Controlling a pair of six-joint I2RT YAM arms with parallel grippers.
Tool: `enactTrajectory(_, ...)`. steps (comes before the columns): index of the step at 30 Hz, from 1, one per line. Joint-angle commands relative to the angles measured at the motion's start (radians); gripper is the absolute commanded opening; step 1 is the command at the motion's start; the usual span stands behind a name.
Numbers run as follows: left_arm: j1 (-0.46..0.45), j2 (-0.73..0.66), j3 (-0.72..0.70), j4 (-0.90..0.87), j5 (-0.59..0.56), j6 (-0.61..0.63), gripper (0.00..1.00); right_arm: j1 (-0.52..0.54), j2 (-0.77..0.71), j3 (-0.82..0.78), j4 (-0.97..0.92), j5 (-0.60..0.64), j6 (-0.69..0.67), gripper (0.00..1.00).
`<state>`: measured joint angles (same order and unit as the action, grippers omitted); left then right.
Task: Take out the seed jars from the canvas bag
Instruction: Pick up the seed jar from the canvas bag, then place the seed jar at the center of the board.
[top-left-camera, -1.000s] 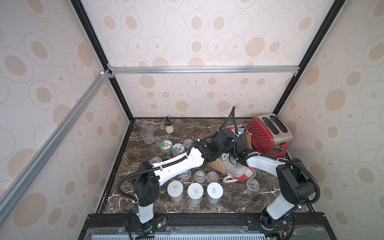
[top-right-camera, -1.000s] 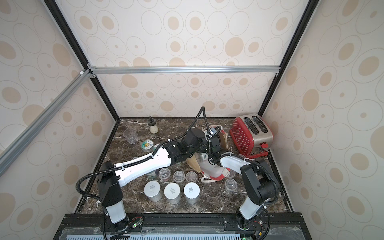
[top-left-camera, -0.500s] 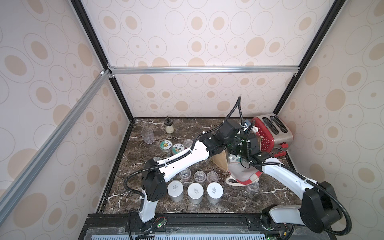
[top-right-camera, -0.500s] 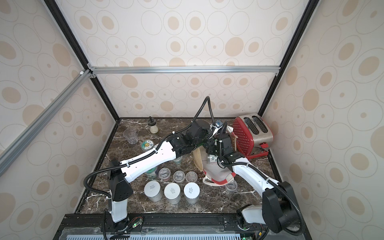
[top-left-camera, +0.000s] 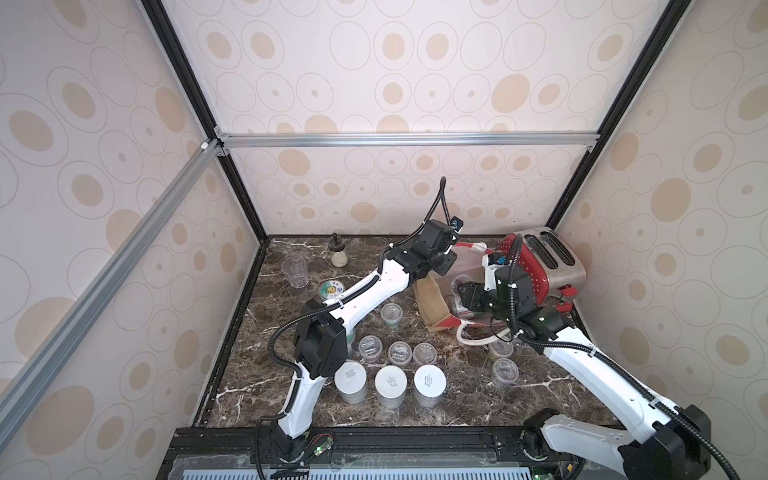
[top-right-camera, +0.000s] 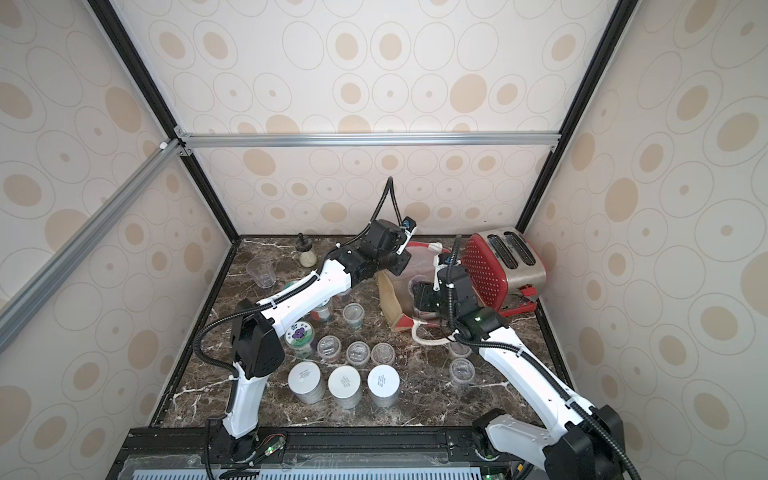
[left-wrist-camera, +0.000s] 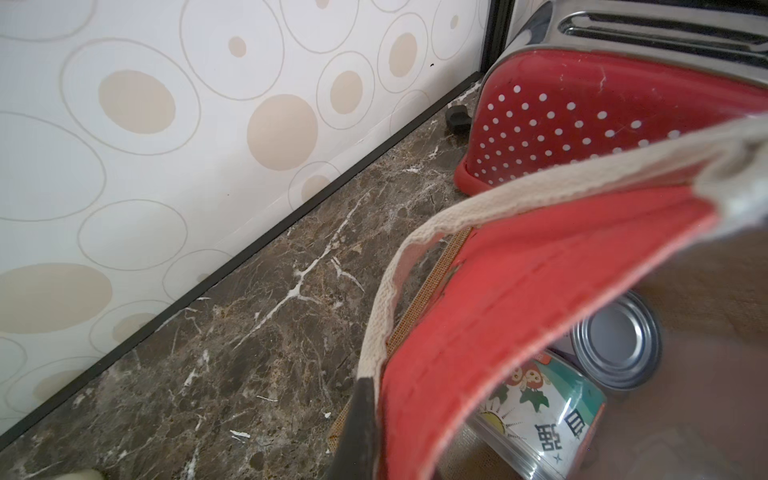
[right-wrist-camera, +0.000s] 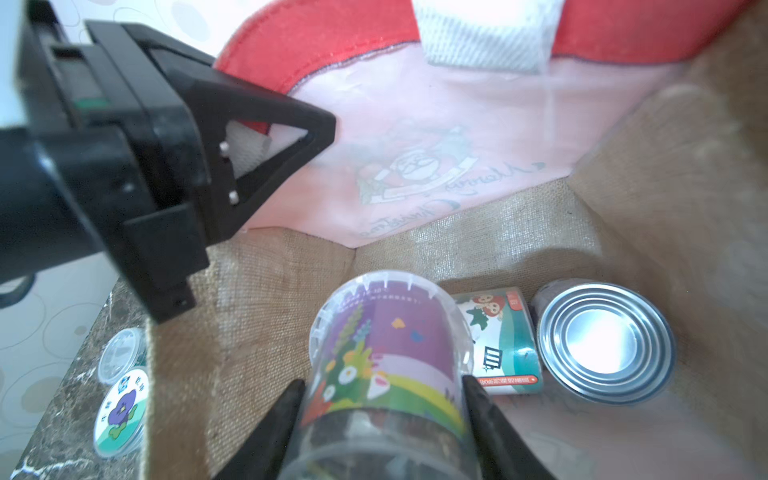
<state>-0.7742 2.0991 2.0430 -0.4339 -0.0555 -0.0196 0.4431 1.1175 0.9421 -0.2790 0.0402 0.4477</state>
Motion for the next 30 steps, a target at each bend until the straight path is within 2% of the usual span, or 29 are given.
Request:
enactTrajectory(1, 0.017, -0.026, 0.018, 0.015, 0.092, -0.059, 0.0, -0.026, -0.042, 0.051, -0.051, -0.068, 0.017, 0.56)
enactTrajectory(4, 0.037, -0.033, 0.016, 0.017, 0.154, -0.087, 0.2, -0.075, -0.064, 0.065, -0.061, -0.16, 0.054, 0.56)
enactTrajectory(9, 0.05, -0.106, -0.028, 0.047, 0.214, -0.133, 0.78, -0.203, -0.088, 0.074, -0.043, -0.374, 0.144, 0.56)
enactTrajectory(11, 0.051, -0.158, -0.068, 0.068, 0.21, -0.148, 0.95, -0.243, -0.088, 0.077, -0.022, -0.454, 0.18, 0.55)
enactTrajectory(12, 0.052, -0.188, -0.095, 0.082, 0.205, -0.155, 0.98, -0.261, -0.087, 0.079, -0.012, -0.494, 0.2, 0.55)
enactTrajectory(18, 0.057, -0.411, -0.295, 0.151, 0.188, -0.193, 0.98, -0.31, -0.069, 0.1, 0.061, -0.662, 0.297, 0.55)
enactTrajectory(22, 0.07, -0.566, -0.455, 0.214, 0.23, -0.231, 0.98, -0.313, -0.049, 0.109, 0.146, -0.75, 0.371, 0.55)
enactTrajectory(26, 0.093, -0.675, -0.582, 0.307, 0.396, -0.319, 0.98, -0.313, -0.015, 0.097, 0.309, -0.853, 0.497, 0.55)
enactTrajectory(30, 0.131, -0.746, -0.743, 0.524, 0.641, -0.501, 0.98, -0.311, 0.019, 0.086, 0.476, -0.929, 0.631, 0.55)
